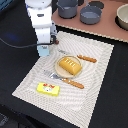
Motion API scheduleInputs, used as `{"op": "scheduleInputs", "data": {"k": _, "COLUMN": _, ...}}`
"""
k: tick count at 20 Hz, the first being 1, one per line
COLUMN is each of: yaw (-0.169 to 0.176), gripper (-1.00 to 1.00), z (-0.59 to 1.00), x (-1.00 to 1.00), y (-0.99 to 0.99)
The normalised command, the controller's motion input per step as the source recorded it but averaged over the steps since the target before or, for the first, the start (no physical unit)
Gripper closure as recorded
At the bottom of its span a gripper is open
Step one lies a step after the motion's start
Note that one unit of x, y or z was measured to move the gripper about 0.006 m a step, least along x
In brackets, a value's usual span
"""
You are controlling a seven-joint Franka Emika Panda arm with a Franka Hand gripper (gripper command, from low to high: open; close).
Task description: Interact with the objects in diverse but meaningful ways.
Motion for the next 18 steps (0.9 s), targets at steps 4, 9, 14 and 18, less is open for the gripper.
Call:
{"op": "scheduleInputs", "data": {"k": 4, "yaw": -0.004, "gripper": -1.0, "z": -0.36, "x": 0.0, "y": -0.04}}
{"op": "scheduleInputs", "data": {"k": 9, "yaw": 0.0, "gripper": 1.0, "z": -0.16, "x": 0.04, "y": -0.06}}
{"op": "scheduleInputs", "data": {"k": 14, "yaw": -0.063, "gripper": 1.0, "z": 0.85, "x": 0.23, "y": 0.0}}
{"op": "scheduleInputs", "data": {"k": 18, "yaw": -0.053, "gripper": 1.0, "z": 0.88, "x": 0.23, "y": 0.0}}
